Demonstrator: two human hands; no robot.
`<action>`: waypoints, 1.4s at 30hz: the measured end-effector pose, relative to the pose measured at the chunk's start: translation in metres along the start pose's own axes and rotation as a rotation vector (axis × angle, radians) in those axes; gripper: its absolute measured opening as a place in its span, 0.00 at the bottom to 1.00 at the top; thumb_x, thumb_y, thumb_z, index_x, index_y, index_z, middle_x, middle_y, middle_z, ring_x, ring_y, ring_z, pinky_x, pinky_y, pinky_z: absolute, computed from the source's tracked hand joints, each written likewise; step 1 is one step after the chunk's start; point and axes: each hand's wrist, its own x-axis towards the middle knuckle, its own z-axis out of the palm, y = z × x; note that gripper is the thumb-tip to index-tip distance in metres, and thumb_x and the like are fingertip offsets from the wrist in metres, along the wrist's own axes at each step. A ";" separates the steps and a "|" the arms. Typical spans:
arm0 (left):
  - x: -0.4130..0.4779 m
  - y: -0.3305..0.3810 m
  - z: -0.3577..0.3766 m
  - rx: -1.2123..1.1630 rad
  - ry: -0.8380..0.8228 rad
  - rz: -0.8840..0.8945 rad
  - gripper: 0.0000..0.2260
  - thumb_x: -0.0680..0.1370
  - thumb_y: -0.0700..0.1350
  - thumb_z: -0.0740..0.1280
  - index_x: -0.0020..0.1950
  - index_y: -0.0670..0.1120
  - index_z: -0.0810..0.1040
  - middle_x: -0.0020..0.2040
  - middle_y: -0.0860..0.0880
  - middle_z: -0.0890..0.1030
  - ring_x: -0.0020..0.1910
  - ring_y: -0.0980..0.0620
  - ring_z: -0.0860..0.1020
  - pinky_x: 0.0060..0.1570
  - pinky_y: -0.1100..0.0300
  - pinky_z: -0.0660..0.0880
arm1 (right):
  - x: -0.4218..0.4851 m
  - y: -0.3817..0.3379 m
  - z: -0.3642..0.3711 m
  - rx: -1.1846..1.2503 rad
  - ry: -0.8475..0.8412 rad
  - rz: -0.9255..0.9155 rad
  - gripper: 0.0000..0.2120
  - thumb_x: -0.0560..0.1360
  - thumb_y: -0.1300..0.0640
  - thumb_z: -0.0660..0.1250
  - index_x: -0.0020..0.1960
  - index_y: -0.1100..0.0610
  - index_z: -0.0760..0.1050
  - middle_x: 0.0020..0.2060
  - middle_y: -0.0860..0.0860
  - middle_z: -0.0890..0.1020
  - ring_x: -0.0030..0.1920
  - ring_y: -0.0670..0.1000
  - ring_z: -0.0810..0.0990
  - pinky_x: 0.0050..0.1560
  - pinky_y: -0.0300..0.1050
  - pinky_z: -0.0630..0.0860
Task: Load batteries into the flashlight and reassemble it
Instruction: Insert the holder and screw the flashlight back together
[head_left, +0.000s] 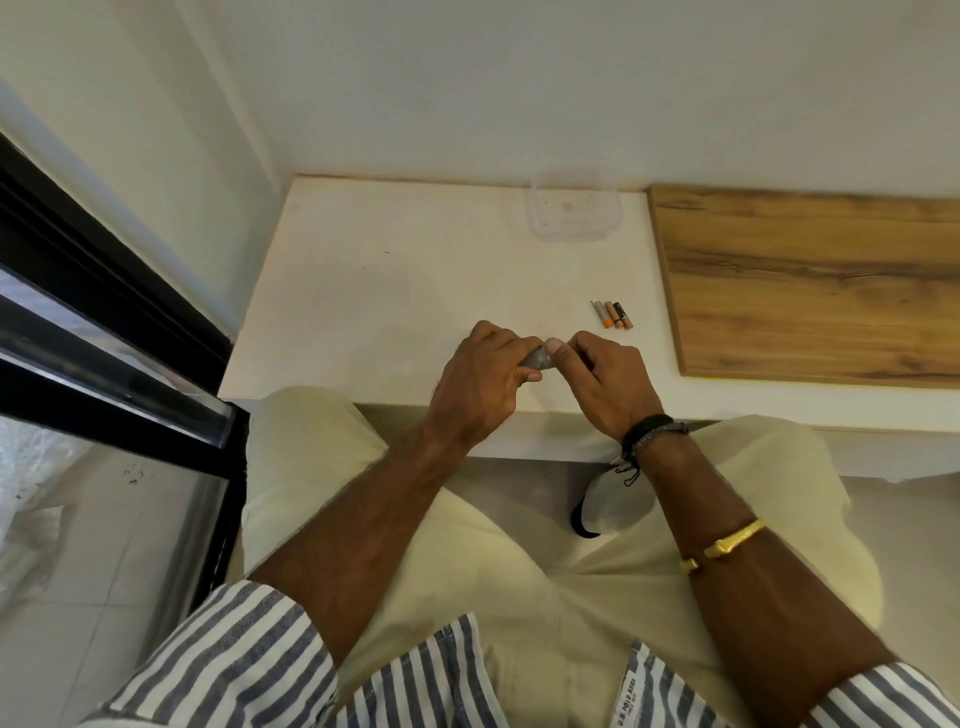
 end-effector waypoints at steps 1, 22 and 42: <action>0.000 0.000 0.000 -0.004 0.001 0.000 0.13 0.80 0.45 0.66 0.64 0.43 0.78 0.54 0.46 0.83 0.54 0.47 0.73 0.51 0.56 0.71 | 0.000 0.001 0.002 -0.013 0.008 0.009 0.20 0.83 0.42 0.59 0.41 0.55 0.74 0.29 0.47 0.73 0.31 0.48 0.71 0.36 0.45 0.69; 0.000 0.004 0.001 -0.104 -0.038 0.003 0.08 0.80 0.44 0.66 0.57 0.44 0.80 0.49 0.48 0.83 0.52 0.50 0.72 0.46 0.54 0.74 | 0.000 -0.012 0.010 -0.102 0.203 0.076 0.28 0.79 0.40 0.56 0.35 0.61 0.75 0.26 0.57 0.76 0.27 0.50 0.67 0.31 0.46 0.65; 0.007 -0.005 0.001 -0.662 0.149 -0.524 0.20 0.83 0.55 0.59 0.69 0.44 0.76 0.67 0.47 0.79 0.66 0.52 0.77 0.68 0.52 0.73 | 0.003 -0.015 0.020 1.245 0.261 0.553 0.10 0.82 0.50 0.65 0.58 0.55 0.78 0.54 0.58 0.84 0.55 0.57 0.84 0.59 0.59 0.81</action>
